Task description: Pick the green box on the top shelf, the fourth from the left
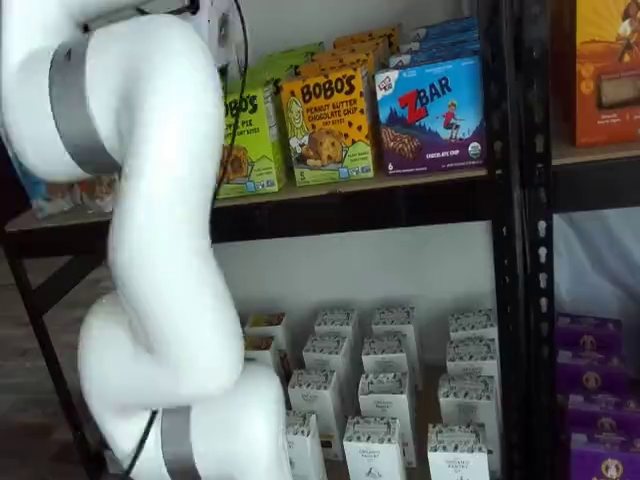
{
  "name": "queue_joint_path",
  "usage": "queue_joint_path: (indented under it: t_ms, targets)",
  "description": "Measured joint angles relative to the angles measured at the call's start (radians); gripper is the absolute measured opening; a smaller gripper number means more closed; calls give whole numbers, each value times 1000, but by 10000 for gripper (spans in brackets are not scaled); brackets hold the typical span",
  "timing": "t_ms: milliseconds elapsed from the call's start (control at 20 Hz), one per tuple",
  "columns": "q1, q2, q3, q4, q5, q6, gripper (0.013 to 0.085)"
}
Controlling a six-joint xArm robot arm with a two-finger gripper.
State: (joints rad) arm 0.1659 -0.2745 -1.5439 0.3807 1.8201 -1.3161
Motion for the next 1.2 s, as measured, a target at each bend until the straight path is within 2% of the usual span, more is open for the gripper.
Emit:
queue_joint_path:
  t_ms: [150, 350, 500, 650, 850, 1000, 1200]
  targets:
    - [17, 34, -61, -28, 49, 19, 850]
    - [23, 44, -87, -23, 52, 32, 850]
    - [30, 20, -56, -17, -11, 36, 850]
    - [38, -29, 14, -14, -129, 37, 850]
    - [46, -61, 69, -20, -229, 37, 850]
    - [48, -69, 92, -25, -286, 34, 850]
    - [32, -47, 82, -26, -314, 17, 850]
